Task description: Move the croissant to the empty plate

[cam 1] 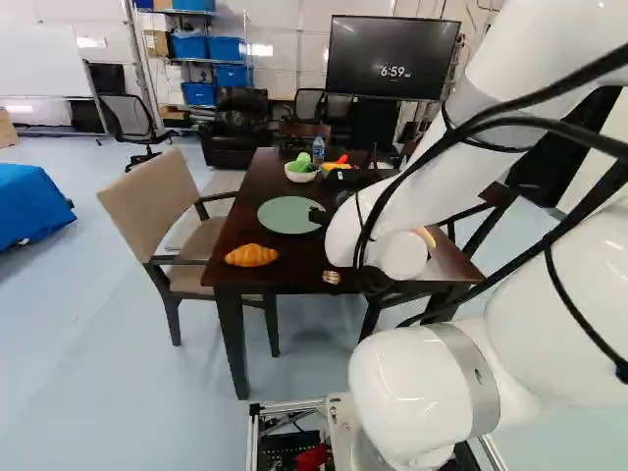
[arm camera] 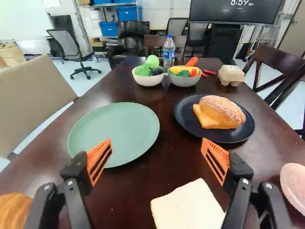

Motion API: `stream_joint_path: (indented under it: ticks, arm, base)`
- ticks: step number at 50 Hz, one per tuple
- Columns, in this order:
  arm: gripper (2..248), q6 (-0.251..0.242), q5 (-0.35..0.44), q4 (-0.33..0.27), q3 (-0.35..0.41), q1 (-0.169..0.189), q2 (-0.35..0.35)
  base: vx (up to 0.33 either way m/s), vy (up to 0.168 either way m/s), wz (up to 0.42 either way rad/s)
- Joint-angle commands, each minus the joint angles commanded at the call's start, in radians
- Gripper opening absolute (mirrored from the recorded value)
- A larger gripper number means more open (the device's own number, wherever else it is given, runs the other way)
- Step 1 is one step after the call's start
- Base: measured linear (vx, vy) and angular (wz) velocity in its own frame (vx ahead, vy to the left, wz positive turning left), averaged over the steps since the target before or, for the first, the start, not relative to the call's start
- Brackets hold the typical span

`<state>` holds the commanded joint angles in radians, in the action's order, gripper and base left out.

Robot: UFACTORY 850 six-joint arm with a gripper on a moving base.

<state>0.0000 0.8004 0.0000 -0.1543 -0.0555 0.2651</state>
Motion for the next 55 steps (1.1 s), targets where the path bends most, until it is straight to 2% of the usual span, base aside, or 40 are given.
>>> stream_joint_path:
  ticks: [25, 55]
  arm:
    - [247, 0.000, -0.152, 0.000, -0.083, -0.083, -0.021]
    - [247, 0.000, -0.298, 0.011, -0.167, -0.162, -0.031]
  base:
    - [0.000, 0.000, 0.000]
    - [0.000, 0.000, 0.000]
